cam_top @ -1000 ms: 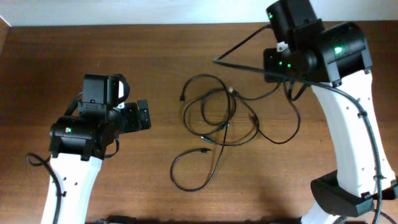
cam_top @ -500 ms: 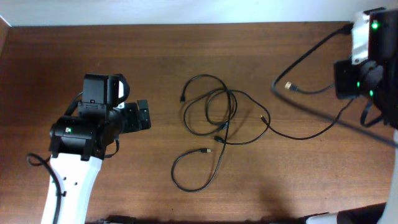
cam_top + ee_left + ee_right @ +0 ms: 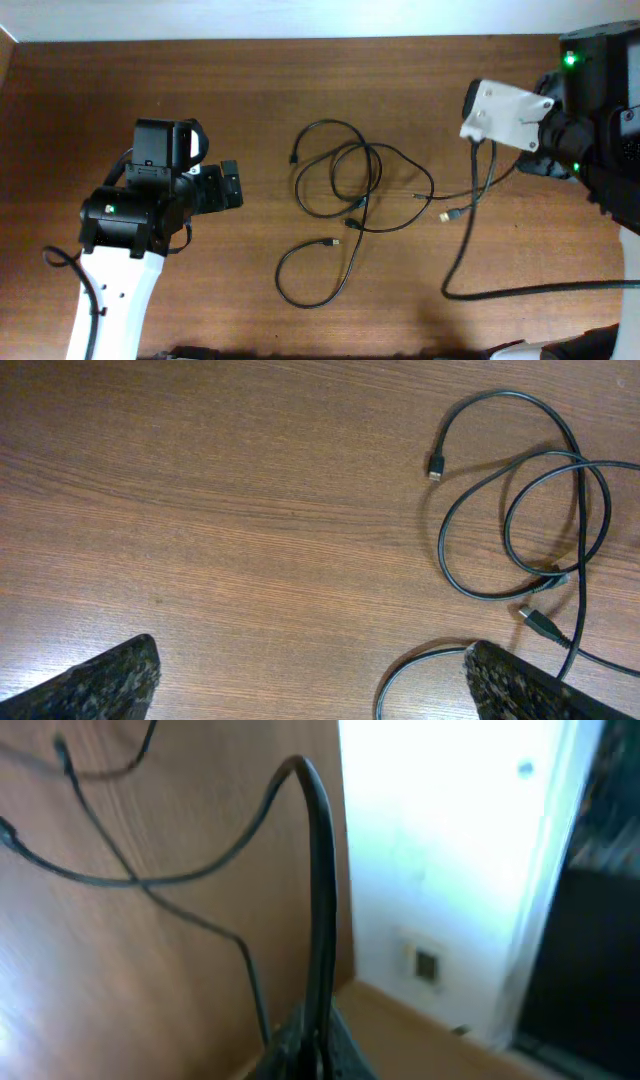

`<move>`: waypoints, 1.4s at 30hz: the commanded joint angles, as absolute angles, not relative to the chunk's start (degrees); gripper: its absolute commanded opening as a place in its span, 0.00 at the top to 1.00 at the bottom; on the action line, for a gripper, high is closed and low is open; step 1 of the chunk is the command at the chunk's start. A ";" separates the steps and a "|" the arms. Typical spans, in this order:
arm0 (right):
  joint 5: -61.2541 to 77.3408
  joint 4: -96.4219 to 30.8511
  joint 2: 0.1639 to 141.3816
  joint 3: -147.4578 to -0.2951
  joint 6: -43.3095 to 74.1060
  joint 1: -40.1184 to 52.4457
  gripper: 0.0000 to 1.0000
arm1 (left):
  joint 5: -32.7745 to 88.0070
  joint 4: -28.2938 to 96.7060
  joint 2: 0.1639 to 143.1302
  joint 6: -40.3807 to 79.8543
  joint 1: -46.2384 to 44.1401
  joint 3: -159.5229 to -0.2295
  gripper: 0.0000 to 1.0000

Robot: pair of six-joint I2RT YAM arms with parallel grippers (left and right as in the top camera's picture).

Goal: Untangle cables
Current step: 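Lift the cable and pull it rightward off the pile with the right gripper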

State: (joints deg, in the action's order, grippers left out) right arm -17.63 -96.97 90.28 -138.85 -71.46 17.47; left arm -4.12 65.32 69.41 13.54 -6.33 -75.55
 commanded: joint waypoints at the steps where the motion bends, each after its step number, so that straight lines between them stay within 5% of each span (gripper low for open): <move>1: -12.82 -97.19 92.73 -139.00 -84.64 17.74 0.96 | -4.80 65.25 69.43 13.87 -6.11 -76.01 0.01; 5: -15.40 -97.32 97.78 -133.56 -81.56 17.50 0.96 | -4.80 65.25 69.43 13.87 -6.11 -76.01 0.01; 9: -38.61 -97.30 100.07 -121.62 -74.32 13.63 0.96 | -4.80 65.25 69.43 13.87 -6.11 -76.01 0.01; 14: -40.82 -90.56 99.92 -119.81 -70.81 6.24 0.96 | -4.80 65.25 69.43 13.87 -6.11 -76.01 0.01; 19: -62.63 -73.34 99.90 -119.81 -56.71 -1.19 0.96 | -4.80 65.25 69.43 13.87 -6.11 -76.01 0.01; 24: -80.18 -51.94 99.24 -119.85 -54.94 -3.20 0.96 | -4.80 65.25 69.43 13.87 -6.11 -76.01 0.01; 31: -57.93 -47.11 92.82 -119.85 -37.63 6.61 0.96 | -4.80 65.25 69.43 13.87 -6.11 -76.01 0.01; 38: 1.74 -70.54 88.49 -119.83 -29.26 19.49 0.96 | -4.80 65.25 69.43 13.87 -6.11 -76.01 0.01; 40: 3.18 -76.03 88.49 -119.81 -28.32 20.67 0.96 | -4.80 65.25 69.43 13.87 -6.11 -76.01 0.01; 42: -12.03 -82.81 88.82 -119.77 -22.92 20.49 0.96 | -4.80 65.25 69.43 13.87 -6.11 -76.01 0.01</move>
State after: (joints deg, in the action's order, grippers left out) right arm -4.58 -78.74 88.92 -119.70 -29.26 20.71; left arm -4.12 65.39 69.49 13.52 -6.33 -75.55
